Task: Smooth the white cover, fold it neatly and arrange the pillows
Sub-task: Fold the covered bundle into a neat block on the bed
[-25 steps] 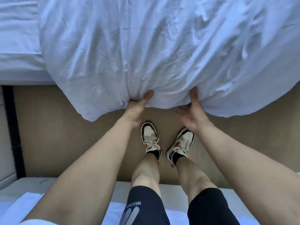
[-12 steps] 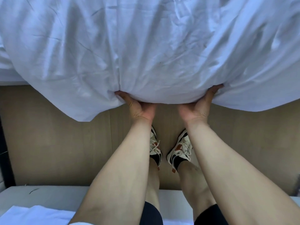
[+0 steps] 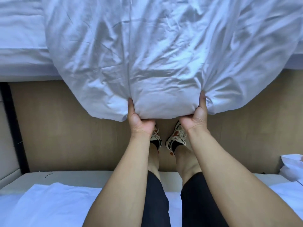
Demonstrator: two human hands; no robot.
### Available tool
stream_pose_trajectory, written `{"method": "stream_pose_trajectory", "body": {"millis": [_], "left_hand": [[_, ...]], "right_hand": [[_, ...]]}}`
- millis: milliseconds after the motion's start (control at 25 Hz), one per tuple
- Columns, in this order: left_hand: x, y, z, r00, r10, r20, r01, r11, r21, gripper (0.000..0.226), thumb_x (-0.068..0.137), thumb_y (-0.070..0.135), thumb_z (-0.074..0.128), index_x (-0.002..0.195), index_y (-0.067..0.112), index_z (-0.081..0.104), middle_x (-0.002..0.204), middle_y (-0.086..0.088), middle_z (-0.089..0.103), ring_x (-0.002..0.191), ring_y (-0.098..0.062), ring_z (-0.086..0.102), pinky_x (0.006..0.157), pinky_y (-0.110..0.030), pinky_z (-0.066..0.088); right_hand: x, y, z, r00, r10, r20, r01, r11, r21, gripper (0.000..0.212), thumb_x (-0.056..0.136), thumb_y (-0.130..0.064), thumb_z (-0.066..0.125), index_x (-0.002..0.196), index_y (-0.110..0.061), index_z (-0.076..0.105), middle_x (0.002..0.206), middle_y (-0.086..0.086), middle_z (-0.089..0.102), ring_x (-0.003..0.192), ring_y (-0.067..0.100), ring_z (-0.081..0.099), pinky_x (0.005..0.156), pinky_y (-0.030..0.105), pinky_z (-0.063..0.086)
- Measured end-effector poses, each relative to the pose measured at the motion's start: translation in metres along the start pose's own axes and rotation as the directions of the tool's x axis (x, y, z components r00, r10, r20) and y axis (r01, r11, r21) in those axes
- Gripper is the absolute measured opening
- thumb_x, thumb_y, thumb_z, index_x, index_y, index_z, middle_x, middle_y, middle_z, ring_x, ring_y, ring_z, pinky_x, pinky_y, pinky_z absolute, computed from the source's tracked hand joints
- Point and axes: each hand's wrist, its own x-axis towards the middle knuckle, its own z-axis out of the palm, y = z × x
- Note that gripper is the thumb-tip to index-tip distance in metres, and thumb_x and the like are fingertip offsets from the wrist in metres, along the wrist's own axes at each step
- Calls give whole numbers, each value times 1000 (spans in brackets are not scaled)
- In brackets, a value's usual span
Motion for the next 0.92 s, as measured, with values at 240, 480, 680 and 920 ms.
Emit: {"method": "stream_pose_trajectory", "body": {"millis": [240,480,680,920], "left_hand": [[-64,18,20,999,7,-48,-6,1000,4,47,91,39,69,133,18,66,129,-12,70,123,-37,63,110,-54,44],[-120,28,29,998,56,20,-57,996,72,70,66,29,87,132,19,67,129,-11,69,122,-38,63,109,-59,44],[-179,39,9,995,90,30,-93,991,98,73,63,22,92,131,18,67,128,-10,70,118,-38,66,104,-59,48],[-269,-6,-74,997,73,6,-73,984,166,34,97,24,66,128,14,66,123,-13,72,117,-37,65,106,-55,47]], "right_hand": [[-62,-13,18,992,-23,-121,14,997,-75,46,90,-40,73,130,-18,68,123,7,74,116,29,69,105,48,51],[-123,-31,33,979,-123,-163,93,980,-176,32,89,-26,76,119,-16,70,114,6,77,111,28,71,100,49,55],[-181,-25,16,961,-179,-212,119,955,-271,52,85,-25,81,132,-16,61,117,3,74,101,24,72,91,45,59],[-260,-14,-79,960,-106,-258,44,971,-235,47,89,-20,78,132,-14,60,120,6,72,99,25,71,78,44,61]]}}
